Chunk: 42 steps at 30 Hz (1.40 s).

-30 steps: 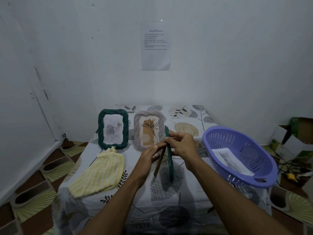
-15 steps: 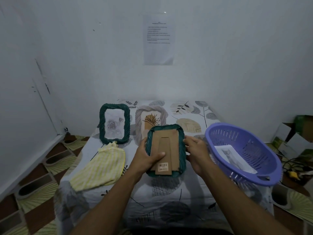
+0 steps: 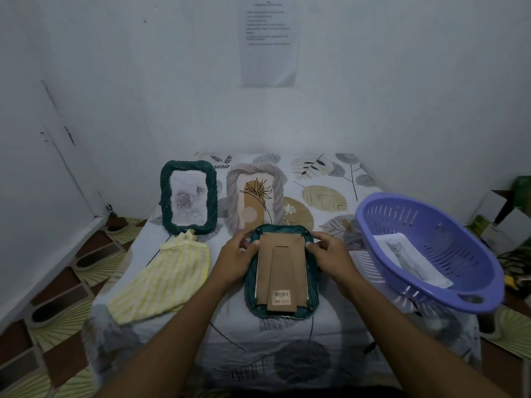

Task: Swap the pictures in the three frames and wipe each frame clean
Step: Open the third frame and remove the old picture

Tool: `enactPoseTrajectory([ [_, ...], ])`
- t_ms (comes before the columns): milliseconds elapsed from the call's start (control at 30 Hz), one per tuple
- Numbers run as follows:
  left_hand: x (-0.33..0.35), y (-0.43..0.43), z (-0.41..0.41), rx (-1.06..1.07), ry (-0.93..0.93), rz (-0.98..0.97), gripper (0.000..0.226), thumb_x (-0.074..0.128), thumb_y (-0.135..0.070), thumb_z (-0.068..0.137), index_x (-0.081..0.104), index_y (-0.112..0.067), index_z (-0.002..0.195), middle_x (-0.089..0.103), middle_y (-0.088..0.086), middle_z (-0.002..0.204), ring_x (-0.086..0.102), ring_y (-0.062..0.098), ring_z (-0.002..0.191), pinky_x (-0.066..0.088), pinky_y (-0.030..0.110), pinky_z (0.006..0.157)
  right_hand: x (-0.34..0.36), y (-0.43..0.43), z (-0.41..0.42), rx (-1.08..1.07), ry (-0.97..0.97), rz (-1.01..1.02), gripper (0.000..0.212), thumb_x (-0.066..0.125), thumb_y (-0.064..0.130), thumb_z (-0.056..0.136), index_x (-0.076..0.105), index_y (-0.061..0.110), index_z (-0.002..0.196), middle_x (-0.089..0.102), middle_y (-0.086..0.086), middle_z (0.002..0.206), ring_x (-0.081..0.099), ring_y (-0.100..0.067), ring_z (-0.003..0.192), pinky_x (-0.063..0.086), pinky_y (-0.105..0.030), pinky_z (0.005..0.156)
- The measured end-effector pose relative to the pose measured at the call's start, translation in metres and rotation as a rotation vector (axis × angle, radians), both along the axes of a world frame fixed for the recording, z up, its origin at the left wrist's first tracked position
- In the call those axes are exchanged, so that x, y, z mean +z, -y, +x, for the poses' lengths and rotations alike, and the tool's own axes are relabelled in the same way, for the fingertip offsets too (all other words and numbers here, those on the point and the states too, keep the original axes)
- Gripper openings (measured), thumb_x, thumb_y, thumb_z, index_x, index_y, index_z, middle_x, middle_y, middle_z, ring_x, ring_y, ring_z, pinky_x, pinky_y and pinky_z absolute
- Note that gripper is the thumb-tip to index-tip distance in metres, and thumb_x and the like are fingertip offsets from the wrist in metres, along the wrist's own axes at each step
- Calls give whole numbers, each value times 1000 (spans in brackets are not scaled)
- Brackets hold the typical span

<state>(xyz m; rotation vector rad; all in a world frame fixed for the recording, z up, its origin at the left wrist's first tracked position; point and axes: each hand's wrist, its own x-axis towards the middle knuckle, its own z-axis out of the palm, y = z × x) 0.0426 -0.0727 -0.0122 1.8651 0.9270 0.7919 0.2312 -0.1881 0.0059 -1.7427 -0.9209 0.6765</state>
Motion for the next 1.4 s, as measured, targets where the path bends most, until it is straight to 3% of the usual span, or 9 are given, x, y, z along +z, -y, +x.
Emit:
enactPoseTrajectory([
  [100,-6,-8,4,1,68,-97,17,57,-26,95,62,-18,109,66,17,94,64,24,88,49,32,78,-4,-6,6,-8,4,27,20,58,21,94,64,28,112,71,-10,86,65,-21,81,48,-31,67],
  [233,-13,-8,11,29,136,-132,7,60,-19,93,64,-17,98,70,9,89,66,17,83,53,32,74,-12,-14,9,7,57,47,11,62,17,92,68,21,101,63,-4,64,56,-8,57,41,-21,56],
  [500,-19,-5,12,9,57,-83,14,63,-21,91,64,-7,86,61,-1,61,52,9,58,43,28,60,-21,-14,13,59,26,71,2,69,20,88,69,20,86,70,-18,74,65,-18,68,49,-32,66],
  [733,-15,-2,15,81,-5,-4,16,60,-22,91,62,-12,78,59,1,64,49,10,59,38,26,58,-26,-18,4,-38,74,76,15,67,29,89,68,21,76,72,-9,75,67,-29,74,53,-39,67],
  [867,-16,-2,15,103,-23,30,14,58,-20,92,64,-16,79,63,-2,68,53,9,63,41,27,61,-28,-20,9,-86,61,51,34,55,30,96,67,18,67,66,-3,66,59,-20,66,45,-33,65],
  [967,-15,-3,11,121,-39,75,16,55,-19,95,69,-12,93,68,1,87,61,12,81,45,27,71,-28,-20,17,-64,-27,26,34,49,30,97,75,23,77,74,-4,80,67,-27,82,53,-43,80],
  [1167,-3,-1,1,82,-118,203,20,57,-17,94,67,-9,108,65,1,96,58,11,83,38,4,66,-9,-6,9,5,101,86,25,54,19,97,65,20,119,66,1,114,59,-13,107,47,-30,94],
  [1300,-3,14,-12,24,-146,218,25,57,-15,93,64,-7,116,63,7,112,59,15,97,46,23,87,3,2,0,71,77,87,33,50,11,98,57,19,130,59,3,127,53,-11,118,42,-29,100],
  [1400,-9,31,-29,-48,-197,290,31,58,-29,90,64,-11,114,63,5,115,57,13,103,47,30,93,1,20,-10,75,245,68,28,54,14,95,64,17,121,62,2,124,55,-12,114,42,-26,96],
])
